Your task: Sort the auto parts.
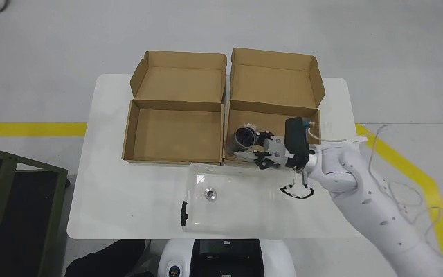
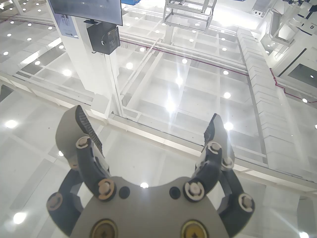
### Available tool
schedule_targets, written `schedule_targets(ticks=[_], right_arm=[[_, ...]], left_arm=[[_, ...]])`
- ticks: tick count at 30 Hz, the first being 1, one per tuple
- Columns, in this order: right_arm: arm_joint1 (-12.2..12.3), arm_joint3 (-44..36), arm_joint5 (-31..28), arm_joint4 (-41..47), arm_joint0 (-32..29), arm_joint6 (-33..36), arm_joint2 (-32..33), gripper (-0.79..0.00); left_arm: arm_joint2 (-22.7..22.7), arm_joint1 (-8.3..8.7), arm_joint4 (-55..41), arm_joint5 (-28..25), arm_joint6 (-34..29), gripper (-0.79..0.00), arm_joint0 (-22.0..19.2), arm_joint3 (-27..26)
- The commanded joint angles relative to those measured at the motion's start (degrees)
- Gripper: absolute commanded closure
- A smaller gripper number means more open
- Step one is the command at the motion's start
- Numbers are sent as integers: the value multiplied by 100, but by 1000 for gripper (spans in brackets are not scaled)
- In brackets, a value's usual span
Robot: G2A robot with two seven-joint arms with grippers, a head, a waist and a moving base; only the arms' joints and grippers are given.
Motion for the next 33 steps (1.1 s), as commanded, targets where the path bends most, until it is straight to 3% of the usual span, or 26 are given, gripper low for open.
schedule_targets(ticks=[1,18,33], right_arm=[[-51,60,185,-70,95,78,-111,0],[-553,318,1657,-769,782,729,-1102,0],[-1149,990,2544,-1211,1476,1187,-1971,0]], left_arm=[[0,0,0,0,0,-785,0,0],[0,0,0,0,0,-785,0,0],[0,0,0,0,0,-785,0,0]])
